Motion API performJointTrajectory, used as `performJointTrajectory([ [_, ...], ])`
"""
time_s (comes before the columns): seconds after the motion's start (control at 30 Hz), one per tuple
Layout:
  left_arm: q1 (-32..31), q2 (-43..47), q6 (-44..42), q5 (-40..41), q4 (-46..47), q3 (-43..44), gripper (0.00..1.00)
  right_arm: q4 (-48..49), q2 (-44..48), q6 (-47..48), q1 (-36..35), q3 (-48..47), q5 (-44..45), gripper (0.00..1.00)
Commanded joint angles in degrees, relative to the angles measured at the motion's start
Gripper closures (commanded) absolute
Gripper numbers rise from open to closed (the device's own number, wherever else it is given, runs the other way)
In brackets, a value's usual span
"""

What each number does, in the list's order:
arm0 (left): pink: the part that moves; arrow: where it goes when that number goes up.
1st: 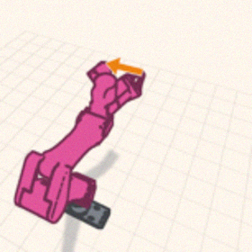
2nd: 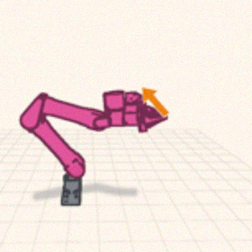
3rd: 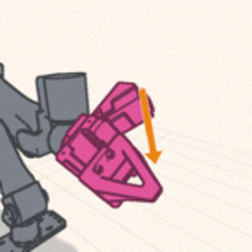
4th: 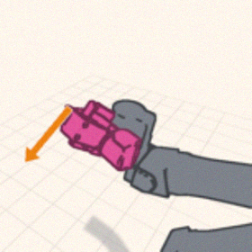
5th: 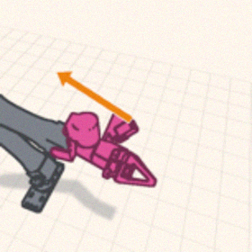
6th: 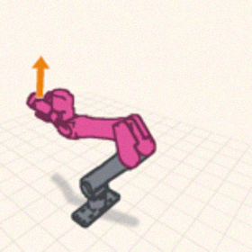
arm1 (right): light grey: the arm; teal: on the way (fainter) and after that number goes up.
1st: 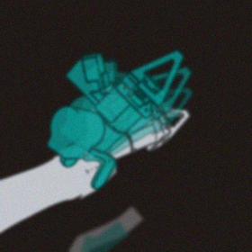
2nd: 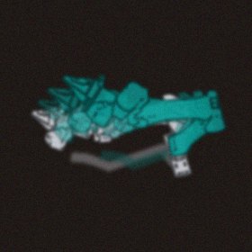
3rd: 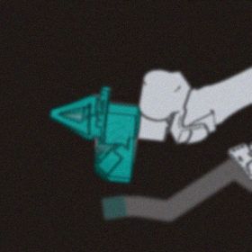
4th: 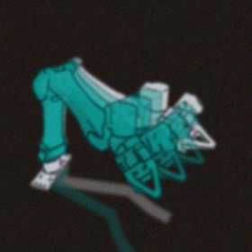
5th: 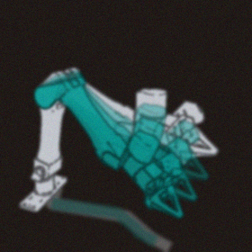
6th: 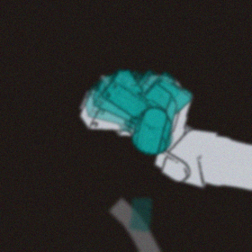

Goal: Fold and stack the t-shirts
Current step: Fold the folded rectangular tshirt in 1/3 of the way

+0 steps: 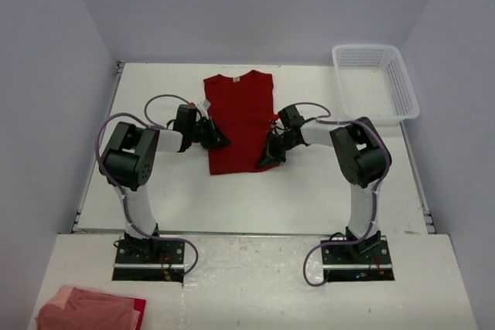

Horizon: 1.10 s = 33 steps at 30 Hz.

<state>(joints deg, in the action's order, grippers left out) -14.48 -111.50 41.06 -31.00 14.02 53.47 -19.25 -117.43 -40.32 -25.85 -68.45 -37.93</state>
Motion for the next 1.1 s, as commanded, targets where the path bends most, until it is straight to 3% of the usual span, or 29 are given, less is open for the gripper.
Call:
performJointTrajectory([
  [0.0, -0.8, 0.9, -3.7, 6.0, -5.0, -5.7, 1.0, -1.4, -0.4, -0.6, -3.4, 7.9, 8.8, 1.0],
  [0.47, -6.7, 14.3, -1.6, 10.0, -2.4, -21.4, 1.0, 13.2, 9.2, -11.4, -12.7, 26.3, 11.5, 1.0],
  [0.97, -10.1, 37.1, 0.7, 14.1, -7.1, -34.8, 1.0, 23.5, 21.4, -16.2, -17.7, 41.1, 14.6, 1.0],
  [1.07, -10.2, 38.5, -1.0, 14.8, -8.6, -33.5, 1.0, 23.5, 24.0, -13.7, -20.6, 40.9, 16.0, 0.91],
])
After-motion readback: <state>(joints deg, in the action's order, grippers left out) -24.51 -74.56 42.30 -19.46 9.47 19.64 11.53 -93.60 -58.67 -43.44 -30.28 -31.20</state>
